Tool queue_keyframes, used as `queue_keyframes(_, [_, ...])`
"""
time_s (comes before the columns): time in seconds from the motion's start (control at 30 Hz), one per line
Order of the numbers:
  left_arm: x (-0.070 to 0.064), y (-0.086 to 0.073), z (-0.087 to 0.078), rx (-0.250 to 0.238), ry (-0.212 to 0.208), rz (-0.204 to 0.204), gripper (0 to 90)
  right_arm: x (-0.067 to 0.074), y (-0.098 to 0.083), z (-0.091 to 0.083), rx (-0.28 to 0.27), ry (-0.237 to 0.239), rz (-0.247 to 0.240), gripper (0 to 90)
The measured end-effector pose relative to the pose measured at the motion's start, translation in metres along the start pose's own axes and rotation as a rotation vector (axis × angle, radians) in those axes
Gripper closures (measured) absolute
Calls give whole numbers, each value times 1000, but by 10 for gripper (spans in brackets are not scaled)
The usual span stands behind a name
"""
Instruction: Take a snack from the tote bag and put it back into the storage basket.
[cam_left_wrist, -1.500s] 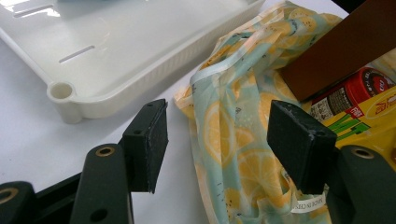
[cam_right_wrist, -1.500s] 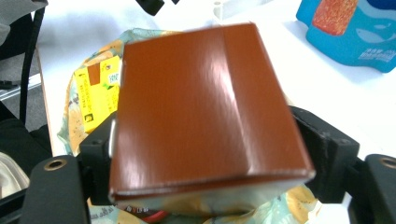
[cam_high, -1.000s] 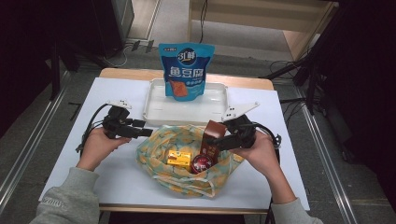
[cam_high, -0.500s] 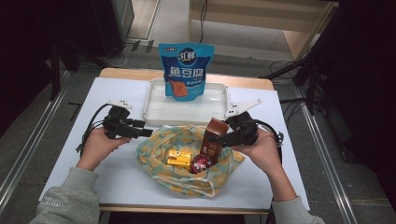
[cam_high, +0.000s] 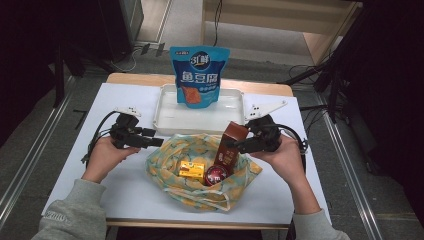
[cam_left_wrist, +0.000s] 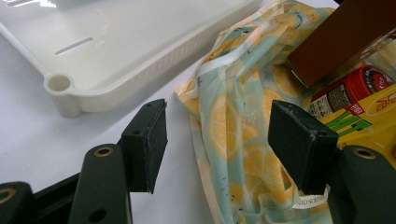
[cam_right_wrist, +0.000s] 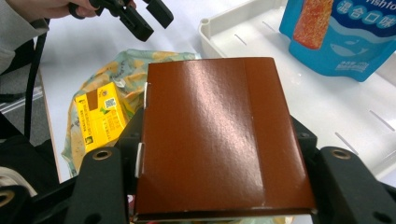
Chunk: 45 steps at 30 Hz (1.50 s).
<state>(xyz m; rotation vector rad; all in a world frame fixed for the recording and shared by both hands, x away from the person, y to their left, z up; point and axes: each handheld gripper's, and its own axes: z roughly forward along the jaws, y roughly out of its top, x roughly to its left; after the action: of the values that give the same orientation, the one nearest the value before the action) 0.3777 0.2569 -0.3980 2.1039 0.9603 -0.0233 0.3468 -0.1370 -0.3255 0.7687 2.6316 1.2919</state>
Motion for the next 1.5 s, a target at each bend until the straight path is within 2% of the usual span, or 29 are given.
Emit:
queue_keyframes(0.57, [0, 0, -2, -9, -6, -4, 375, -3, 12, -14, -25, -5, 15, 441])
queue_keyframes(0.87, [1, 1, -3, -12, -15, -2, 374, -8, 27, -26, -41, -6, 16, 442])
queue_keyframes(1.5, [0, 1, -2, -13, -22, -5, 372, -13, 50, -48, -45, -44, 17, 442])
